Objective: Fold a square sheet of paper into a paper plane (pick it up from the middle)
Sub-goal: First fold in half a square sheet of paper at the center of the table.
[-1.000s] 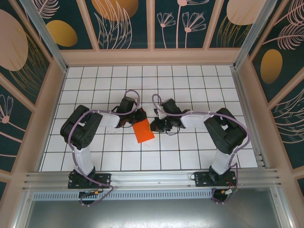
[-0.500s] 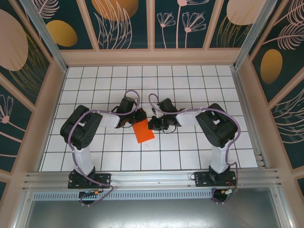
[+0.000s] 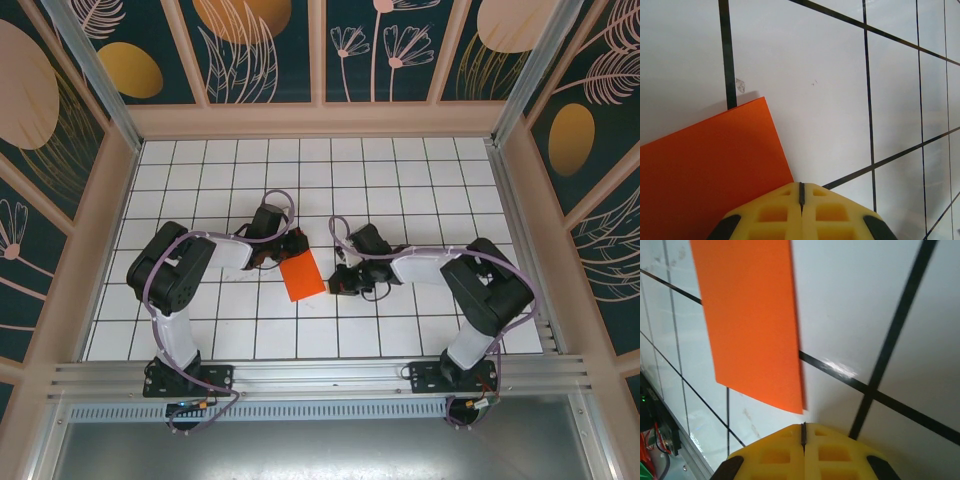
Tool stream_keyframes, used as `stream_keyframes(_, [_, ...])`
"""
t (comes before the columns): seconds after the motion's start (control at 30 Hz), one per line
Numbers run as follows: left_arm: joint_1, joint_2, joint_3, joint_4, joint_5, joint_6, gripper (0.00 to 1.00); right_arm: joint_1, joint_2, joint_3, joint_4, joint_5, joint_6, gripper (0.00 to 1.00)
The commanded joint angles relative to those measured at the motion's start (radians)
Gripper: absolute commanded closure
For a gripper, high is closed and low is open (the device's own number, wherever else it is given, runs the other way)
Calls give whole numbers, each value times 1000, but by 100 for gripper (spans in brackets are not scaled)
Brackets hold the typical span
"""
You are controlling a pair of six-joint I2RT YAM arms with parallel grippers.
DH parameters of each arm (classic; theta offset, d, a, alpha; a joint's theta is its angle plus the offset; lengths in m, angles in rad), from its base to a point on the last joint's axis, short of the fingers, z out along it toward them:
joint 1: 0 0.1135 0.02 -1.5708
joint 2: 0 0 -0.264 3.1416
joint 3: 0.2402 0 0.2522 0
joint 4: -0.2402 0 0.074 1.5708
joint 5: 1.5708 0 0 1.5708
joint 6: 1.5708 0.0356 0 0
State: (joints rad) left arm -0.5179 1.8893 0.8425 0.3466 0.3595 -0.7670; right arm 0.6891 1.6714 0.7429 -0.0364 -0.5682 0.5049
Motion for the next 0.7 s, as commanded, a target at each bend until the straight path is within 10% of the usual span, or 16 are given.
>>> stream_keyframes(0.0, [2,7,-12,-92,-1,5,100,9,-14,68,38,19,25,100])
stream_keyframes(0.67, [1,-79,12,9,123,178,92,3,230,172,46,77,16,100])
